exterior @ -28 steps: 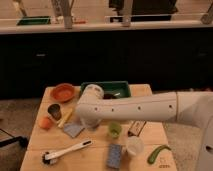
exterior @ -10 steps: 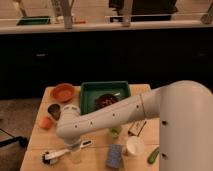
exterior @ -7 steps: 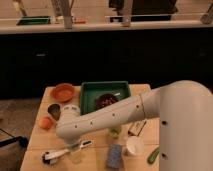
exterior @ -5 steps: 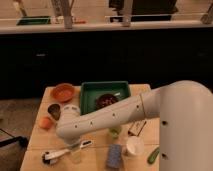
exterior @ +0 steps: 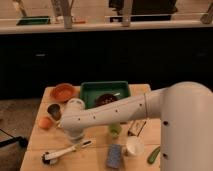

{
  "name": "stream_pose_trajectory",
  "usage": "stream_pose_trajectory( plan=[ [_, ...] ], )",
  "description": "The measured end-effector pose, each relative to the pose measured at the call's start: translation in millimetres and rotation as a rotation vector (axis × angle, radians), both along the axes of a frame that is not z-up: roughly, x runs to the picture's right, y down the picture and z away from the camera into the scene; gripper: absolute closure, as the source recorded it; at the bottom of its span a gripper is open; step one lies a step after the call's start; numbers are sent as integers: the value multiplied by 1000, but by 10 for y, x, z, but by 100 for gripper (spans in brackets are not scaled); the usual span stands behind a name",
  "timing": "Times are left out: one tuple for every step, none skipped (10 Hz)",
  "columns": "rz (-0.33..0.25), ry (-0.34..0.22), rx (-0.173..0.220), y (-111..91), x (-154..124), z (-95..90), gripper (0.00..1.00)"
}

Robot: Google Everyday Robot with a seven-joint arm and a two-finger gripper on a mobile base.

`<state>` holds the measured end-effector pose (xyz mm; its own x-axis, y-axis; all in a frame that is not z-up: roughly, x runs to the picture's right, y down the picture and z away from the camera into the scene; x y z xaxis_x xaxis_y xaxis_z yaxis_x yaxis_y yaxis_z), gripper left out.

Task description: Wipe table surface with brush

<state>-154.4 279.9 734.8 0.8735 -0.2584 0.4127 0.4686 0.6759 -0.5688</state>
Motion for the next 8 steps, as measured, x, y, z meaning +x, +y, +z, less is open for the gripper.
stream_pose_trajectory(
  plan=[
    [4, -4, -2, 67, -32, 17, 36],
    [5, -10, -10, 173, -71, 3, 26],
    [0, -16, -20, 276, -116, -13, 22],
    [-11, -29, -34, 405, -191, -21, 20],
    [-22, -40, -45, 497, -261, -28, 20],
    [-29, -48, -58, 571, -307, -5, 20],
    [-35, -54, -66, 623, -331, 27, 20],
    [-37, -59, -72, 663, -334, 64, 22]
  ],
)
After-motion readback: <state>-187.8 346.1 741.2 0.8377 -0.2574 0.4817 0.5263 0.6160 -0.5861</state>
